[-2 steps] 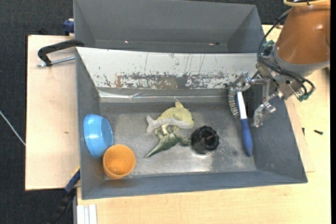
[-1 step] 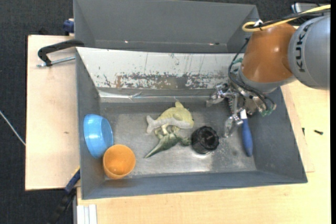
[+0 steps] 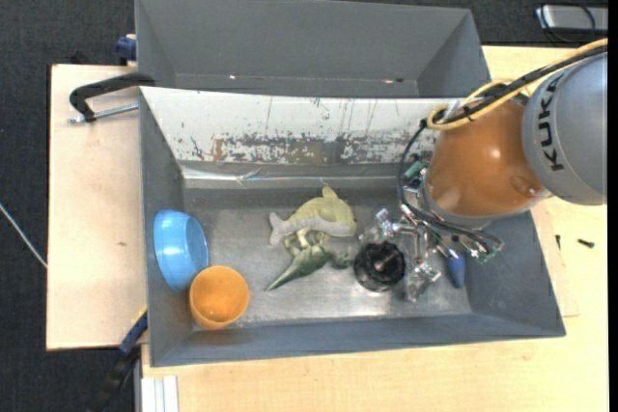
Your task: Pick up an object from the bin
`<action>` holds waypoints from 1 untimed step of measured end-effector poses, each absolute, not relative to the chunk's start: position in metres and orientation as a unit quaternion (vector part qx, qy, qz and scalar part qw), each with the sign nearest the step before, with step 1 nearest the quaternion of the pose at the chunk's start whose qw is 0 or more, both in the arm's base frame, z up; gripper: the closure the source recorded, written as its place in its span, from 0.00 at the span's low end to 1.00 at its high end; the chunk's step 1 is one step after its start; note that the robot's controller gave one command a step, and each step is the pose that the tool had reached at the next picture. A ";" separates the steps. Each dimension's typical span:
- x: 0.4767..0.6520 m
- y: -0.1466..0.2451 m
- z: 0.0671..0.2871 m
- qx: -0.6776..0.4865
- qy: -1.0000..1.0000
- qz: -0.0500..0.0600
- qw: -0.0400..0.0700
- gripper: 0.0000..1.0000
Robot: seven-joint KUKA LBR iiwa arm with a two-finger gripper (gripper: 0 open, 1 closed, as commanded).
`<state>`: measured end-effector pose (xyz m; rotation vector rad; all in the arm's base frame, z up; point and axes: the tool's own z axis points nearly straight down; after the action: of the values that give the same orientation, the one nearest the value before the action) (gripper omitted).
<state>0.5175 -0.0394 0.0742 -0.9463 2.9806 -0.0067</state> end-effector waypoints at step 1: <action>0.519 -0.038 0.075 -0.303 0.953 -0.002 0.010 1.00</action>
Offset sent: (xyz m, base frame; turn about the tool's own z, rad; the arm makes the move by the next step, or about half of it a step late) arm 0.0000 0.0000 0.0000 0.0000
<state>0.5188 -0.0382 0.0750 -0.9472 2.9748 -0.0063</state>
